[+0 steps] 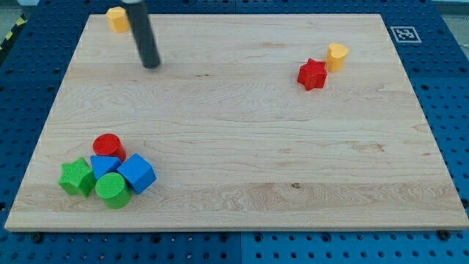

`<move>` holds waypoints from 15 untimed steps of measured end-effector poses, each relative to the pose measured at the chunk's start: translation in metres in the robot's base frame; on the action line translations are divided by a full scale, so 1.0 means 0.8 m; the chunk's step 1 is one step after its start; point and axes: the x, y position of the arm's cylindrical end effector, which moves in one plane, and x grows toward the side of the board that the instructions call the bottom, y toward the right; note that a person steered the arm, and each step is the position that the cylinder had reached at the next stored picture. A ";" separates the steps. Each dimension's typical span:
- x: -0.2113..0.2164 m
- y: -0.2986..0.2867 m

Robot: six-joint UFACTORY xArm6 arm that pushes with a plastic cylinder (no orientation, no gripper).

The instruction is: Push the red star to the top center

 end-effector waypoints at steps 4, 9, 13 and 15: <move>0.104 0.174; 0.025 0.364; 0.065 0.246; 0.021 0.249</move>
